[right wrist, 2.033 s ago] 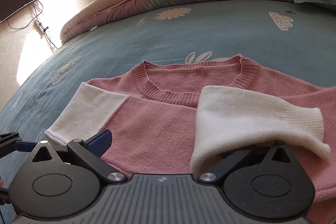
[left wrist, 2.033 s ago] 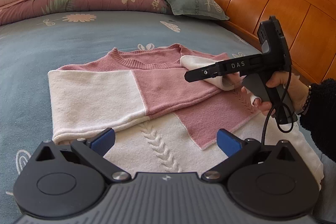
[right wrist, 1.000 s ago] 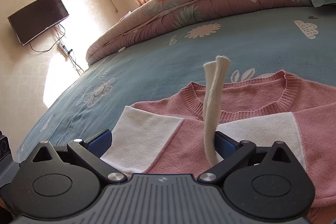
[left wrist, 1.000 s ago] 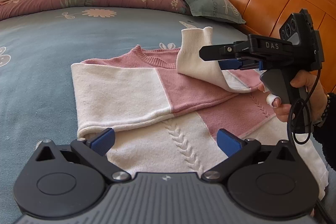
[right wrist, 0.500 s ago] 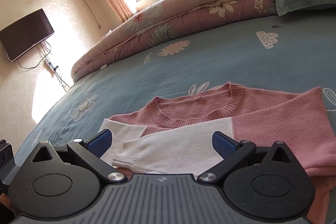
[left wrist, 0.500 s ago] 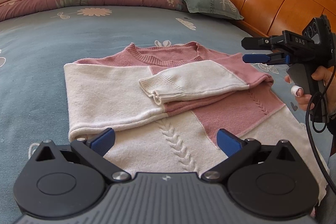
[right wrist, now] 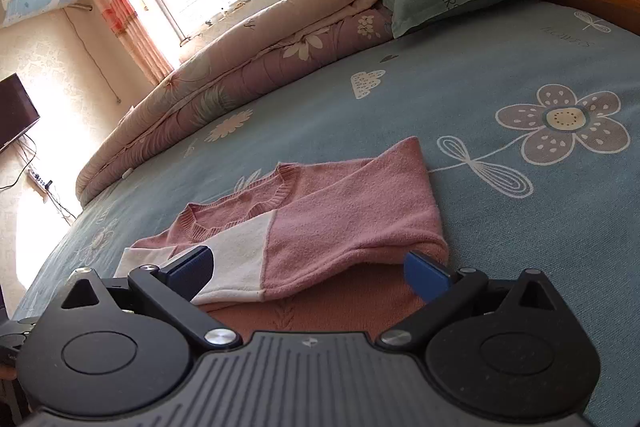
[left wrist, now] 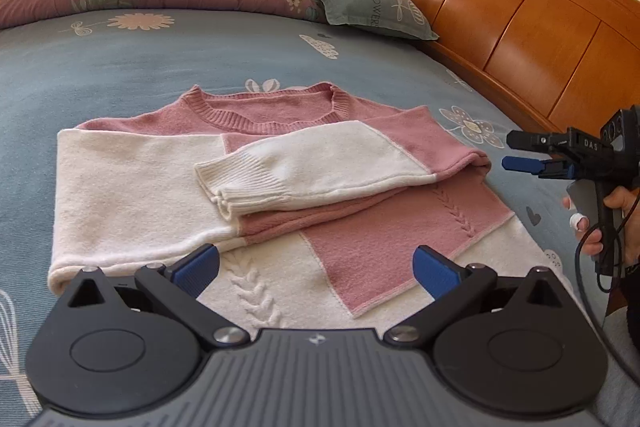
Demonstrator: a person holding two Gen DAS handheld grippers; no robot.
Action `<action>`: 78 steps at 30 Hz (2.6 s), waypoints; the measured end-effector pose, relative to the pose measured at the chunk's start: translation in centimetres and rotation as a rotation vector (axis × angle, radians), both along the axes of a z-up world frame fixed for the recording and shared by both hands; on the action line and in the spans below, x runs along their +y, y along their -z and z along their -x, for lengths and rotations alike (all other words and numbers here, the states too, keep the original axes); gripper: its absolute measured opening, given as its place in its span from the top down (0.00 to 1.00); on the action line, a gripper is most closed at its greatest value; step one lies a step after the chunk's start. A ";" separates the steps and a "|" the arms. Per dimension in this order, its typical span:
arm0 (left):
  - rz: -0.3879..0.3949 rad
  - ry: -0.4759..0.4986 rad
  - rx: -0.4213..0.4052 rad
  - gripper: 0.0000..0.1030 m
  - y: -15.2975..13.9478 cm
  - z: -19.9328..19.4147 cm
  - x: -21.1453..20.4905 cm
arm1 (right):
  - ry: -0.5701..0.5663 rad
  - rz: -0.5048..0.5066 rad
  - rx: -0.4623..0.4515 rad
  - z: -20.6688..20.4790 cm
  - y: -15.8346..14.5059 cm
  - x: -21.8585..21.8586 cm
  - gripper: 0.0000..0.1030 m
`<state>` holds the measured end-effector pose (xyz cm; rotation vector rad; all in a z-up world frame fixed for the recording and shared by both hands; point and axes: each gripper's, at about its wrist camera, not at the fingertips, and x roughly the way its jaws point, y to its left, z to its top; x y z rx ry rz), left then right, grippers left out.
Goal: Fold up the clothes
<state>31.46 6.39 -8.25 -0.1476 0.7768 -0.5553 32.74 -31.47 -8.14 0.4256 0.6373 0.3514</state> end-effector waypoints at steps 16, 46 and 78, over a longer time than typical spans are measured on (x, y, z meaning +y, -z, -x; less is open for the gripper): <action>0.233 -0.088 0.077 0.01 2.6 -3.8 0.3 | -0.388 0.476 -0.075 4.2 4.2 11.8 0.00; 0.554 -0.244 0.453 0.01 6.0 -11.7 4.2 | -0.382 0.399 -0.042 4.2 3.6 9.2 0.00; 0.211 -0.461 0.202 0.88 1.6 -8.4 5.4 | -0.313 0.363 -0.077 4.1 2.3 7.1 0.00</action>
